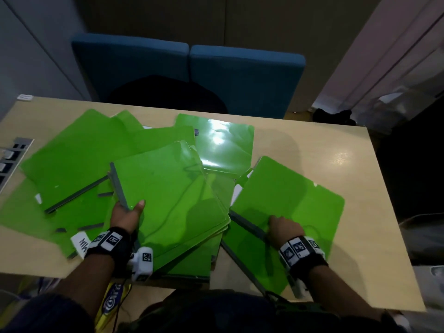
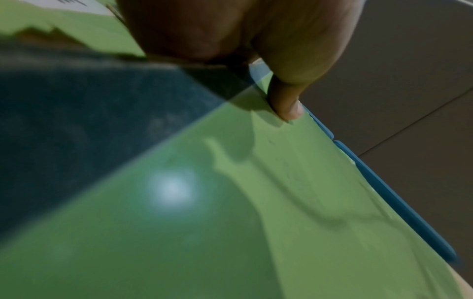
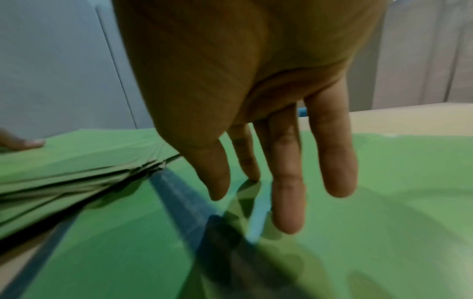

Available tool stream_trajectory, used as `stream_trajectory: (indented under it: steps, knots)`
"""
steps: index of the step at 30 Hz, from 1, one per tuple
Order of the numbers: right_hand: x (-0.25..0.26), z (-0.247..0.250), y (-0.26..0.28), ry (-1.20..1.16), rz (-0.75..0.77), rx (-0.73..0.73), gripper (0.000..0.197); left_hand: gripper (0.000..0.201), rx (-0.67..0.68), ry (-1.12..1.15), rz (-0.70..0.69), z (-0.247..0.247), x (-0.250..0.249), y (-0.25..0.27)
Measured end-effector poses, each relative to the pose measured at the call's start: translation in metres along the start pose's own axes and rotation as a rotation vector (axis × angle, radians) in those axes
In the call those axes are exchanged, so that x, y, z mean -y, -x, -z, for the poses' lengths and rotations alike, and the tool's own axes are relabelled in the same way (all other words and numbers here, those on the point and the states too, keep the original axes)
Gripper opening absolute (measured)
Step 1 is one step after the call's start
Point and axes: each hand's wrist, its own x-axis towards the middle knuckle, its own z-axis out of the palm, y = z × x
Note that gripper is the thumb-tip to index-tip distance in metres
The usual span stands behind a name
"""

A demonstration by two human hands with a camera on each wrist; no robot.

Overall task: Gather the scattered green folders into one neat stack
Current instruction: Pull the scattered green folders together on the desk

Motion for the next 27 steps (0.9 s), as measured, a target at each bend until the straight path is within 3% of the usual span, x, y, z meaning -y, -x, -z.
stream_trajectory:
  steps: [3,6,9,11,14,18,27]
  knots:
    - [-0.008,0.017,-0.019,-0.132,0.043,-0.064,0.031,0.067,0.018,-0.025,0.015,0.0,0.001,-0.003]
    - [-0.052,0.028,-0.051,-0.347,-0.102,-0.237,0.062,0.069,0.022,-0.029,0.019,0.001,0.004,-0.004]
    - [-0.09,0.02,-0.068,-0.386,-0.275,-0.133,0.104,0.07,0.017,-0.039,0.017,0.0,0.005,-0.004]
    - [-0.092,0.011,-0.072,-0.353,-0.273,-0.072,0.115,0.069,0.019,-0.035,0.016,-0.001,0.005,-0.003]
    - [-0.067,0.006,-0.064,-0.189,-0.211,-0.114,0.124,0.068,0.007,-0.038,0.005,-0.002,0.006,-0.004]
    - [-0.042,0.0,-0.056,-0.165,-0.125,-0.158,0.109,0.073,0.001,-0.033,0.003,-0.003,0.007,-0.003]
    - [-0.063,0.036,-0.055,-0.718,-0.165,-0.076,0.057,0.075,0.027,-0.009,-0.001,0.0,0.005,0.0]
